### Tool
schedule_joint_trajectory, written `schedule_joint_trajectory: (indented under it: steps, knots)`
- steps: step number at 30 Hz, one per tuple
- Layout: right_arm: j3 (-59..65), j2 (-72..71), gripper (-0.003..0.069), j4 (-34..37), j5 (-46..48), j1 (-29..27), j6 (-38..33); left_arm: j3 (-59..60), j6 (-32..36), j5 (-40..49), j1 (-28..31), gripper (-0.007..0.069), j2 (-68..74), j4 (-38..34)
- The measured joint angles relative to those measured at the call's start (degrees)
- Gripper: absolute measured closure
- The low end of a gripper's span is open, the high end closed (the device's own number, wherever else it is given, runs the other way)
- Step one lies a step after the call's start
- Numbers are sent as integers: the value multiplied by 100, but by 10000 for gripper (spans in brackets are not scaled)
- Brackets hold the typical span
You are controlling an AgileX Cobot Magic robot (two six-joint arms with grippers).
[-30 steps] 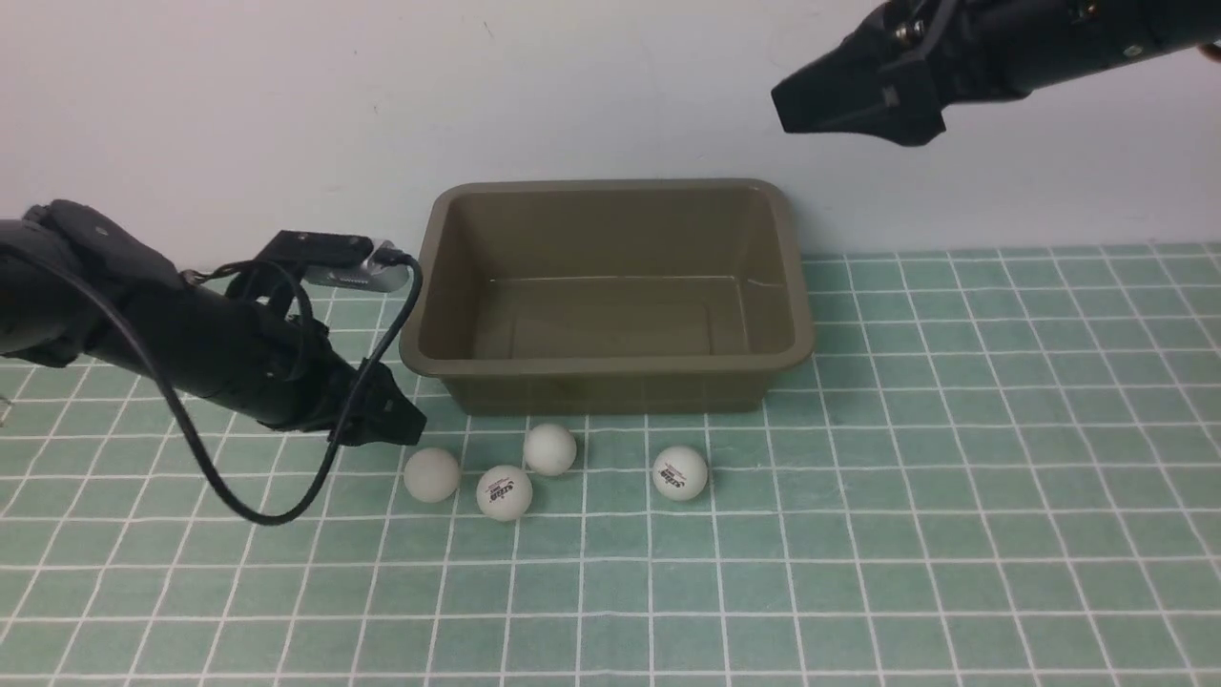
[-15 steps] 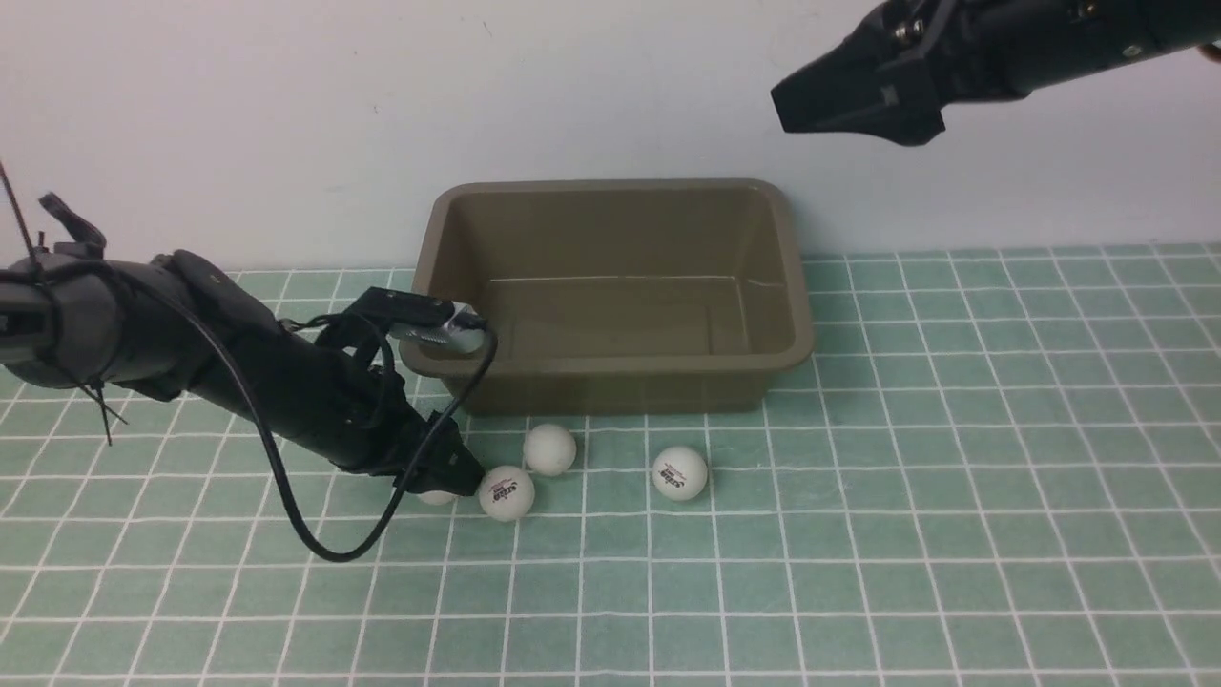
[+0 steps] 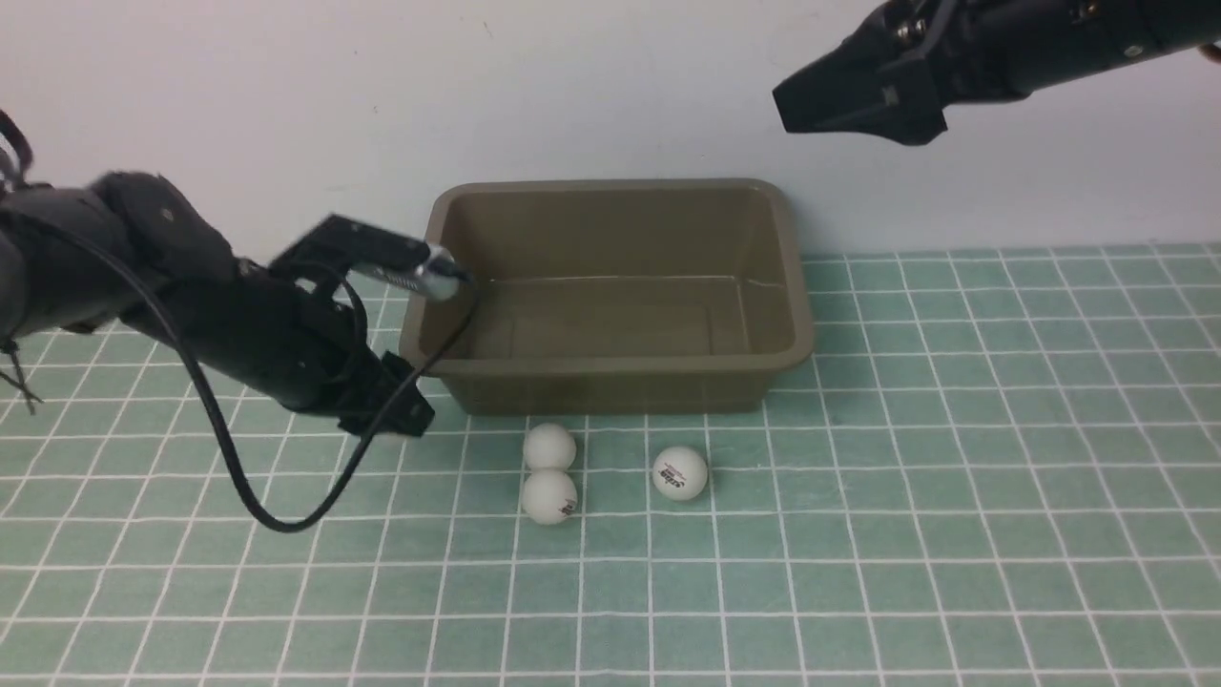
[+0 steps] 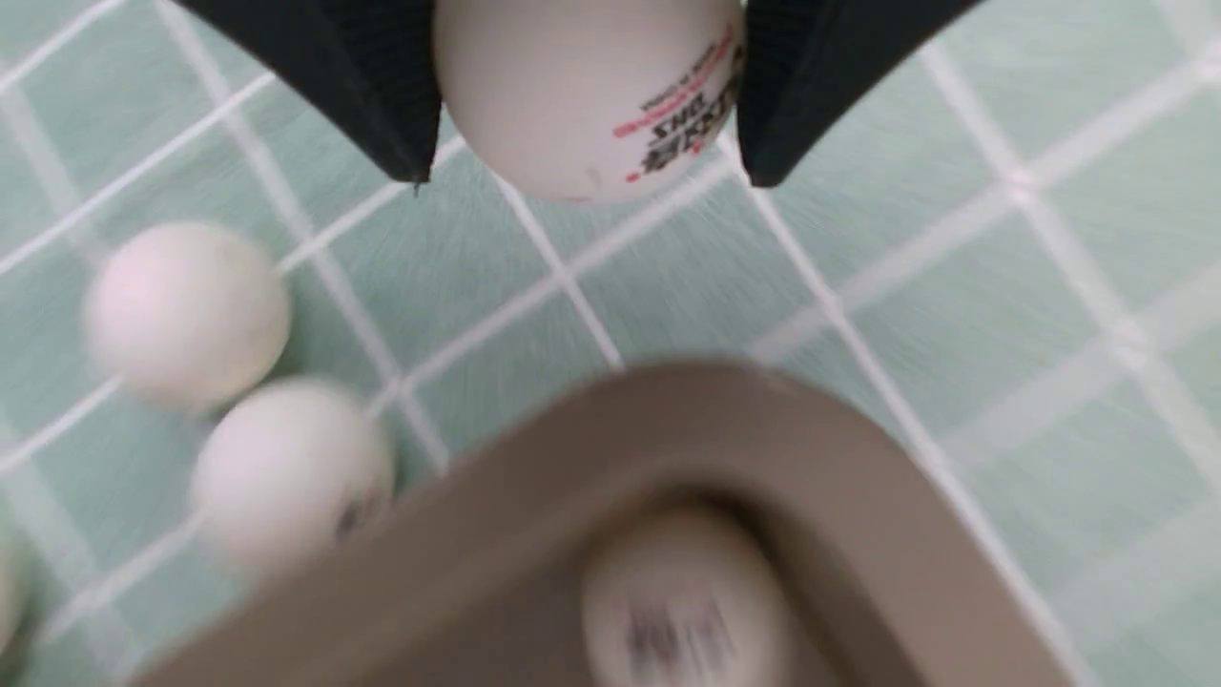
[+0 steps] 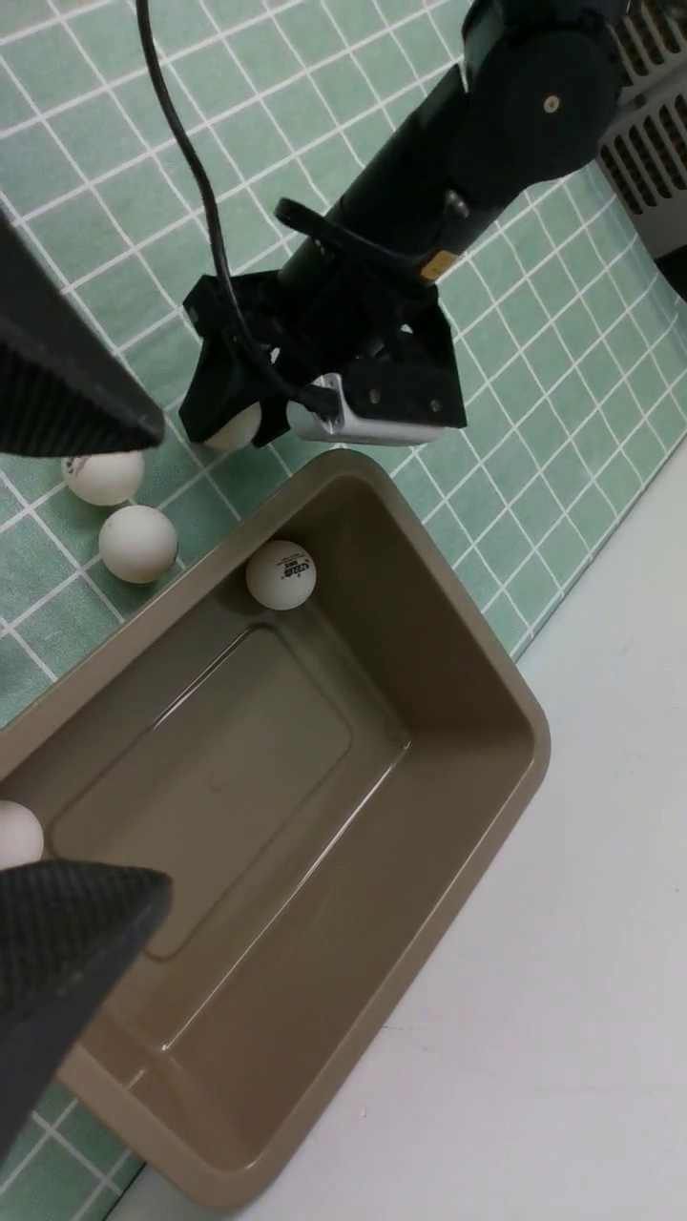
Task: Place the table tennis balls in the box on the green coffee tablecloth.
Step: 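Drop the ball into the bin, then reach for and grasp a ping pong ball on the table beside the basket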
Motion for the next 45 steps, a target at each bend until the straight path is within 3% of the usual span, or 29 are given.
schedule_joint_trajectory:
  steps: [4,7,12,15,21,26,29,33,36,37,41,45]
  knots:
    - [0,0,164,-13,0,0,0,-155,-213,26,0,272,-601,47]
    - [0,0,164,-105,-6,0,0,-492,-131,26,0,272,-864,-387]
    - [0,0,164,-139,-6,0,0,-1125,746,-199,0,272,-379,-1673]
    - [0,0,165,-141,-10,0,0,-1418,1195,-201,0,272,100,-2003]
    - [0,0,165,-145,-12,0,0,-1903,1599,157,0,272,963,-2013]
    - [0,0,165,-145,-17,0,4,-2127,1617,331,-4,194,1112,-1972]
    - [0,0,165,-145,-24,0,4,-2307,1335,585,-4,143,867,-1825]
    - [0,0,165,-145,-29,0,4,-2448,309,1053,-4,161,243,-1104]
    - [0,0,165,-145,-35,0,4,-2470,-778,1509,-4,214,-262,-186]
    - [0,0,165,-145,-42,0,4,-2470,-778,1543,-4,219,-326,-186]
    - [0,0,165,-145,-67,0,4,-2470,-2115,2322,-4,346,-935,881]
    - [0,0,165,-145,-109,0,4,-2470,-2538,2980,-4,466,-1347,986]
